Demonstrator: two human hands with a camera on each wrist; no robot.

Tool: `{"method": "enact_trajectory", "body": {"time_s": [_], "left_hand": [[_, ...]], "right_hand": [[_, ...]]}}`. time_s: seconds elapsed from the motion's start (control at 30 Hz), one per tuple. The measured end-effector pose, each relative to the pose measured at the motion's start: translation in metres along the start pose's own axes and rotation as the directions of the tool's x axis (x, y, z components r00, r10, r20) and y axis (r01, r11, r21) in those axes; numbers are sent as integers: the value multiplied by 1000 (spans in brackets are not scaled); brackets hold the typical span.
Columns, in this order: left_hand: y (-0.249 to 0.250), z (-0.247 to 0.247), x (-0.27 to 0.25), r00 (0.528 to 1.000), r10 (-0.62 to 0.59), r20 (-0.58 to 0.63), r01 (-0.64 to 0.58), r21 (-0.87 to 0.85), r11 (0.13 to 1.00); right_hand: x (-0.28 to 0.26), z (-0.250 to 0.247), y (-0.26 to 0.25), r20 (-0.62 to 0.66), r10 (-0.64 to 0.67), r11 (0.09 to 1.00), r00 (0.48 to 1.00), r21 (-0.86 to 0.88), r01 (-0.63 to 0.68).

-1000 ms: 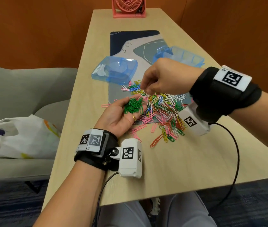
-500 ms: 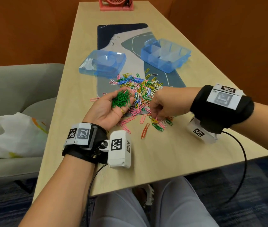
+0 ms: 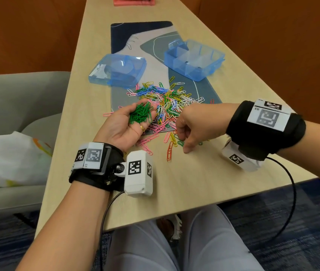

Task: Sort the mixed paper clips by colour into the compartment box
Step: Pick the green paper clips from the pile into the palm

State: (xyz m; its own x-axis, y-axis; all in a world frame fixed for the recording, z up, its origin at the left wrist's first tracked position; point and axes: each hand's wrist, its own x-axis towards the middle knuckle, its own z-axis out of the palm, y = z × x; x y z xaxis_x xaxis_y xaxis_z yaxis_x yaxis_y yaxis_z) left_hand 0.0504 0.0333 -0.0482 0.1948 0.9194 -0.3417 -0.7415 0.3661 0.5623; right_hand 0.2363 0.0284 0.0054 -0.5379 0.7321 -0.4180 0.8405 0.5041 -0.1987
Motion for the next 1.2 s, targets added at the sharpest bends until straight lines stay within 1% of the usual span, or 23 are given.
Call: {"method": "enact_trajectory", "body": {"time_s": [0.1,0.27,0.43,0.73,0.83,0.97,1.07,1.2], "left_hand": [[0,0,-1,1000,6,0,-6,2,1000],[0,1,-1,1000,3,-2,-3,1,1000],[0,1,0,1000,7,3,-7,7,1000],[0,0,-1,1000,8,7,-8,12,1000],[1,1,-1,1000,6,8,-6,15,1000],[1,2,-1,1000,2,10,-2,7,1000],[1,2,-1,1000,4,4,-4,15,1000],[1,2,-1,1000,1,1,-1,20,1000]], "right_hand": [[4,0,2,-9,11,1000,1000,-16,-11],[4,-3,5,19,0,1000,1000,-18,0],[7,-6,6,-57,10,1000,998,28,-8],[14,-1,-1,-52,-10,1000,999,-1,10],[14,-2,-2,-53,-4,1000,999,15,5],[12,-11,2,-101,19,995,995,98,-9],[11,-19,7,-128,38,977,991,215,-9],[13,-28,14,-96,25,924,995,382,14]]}}
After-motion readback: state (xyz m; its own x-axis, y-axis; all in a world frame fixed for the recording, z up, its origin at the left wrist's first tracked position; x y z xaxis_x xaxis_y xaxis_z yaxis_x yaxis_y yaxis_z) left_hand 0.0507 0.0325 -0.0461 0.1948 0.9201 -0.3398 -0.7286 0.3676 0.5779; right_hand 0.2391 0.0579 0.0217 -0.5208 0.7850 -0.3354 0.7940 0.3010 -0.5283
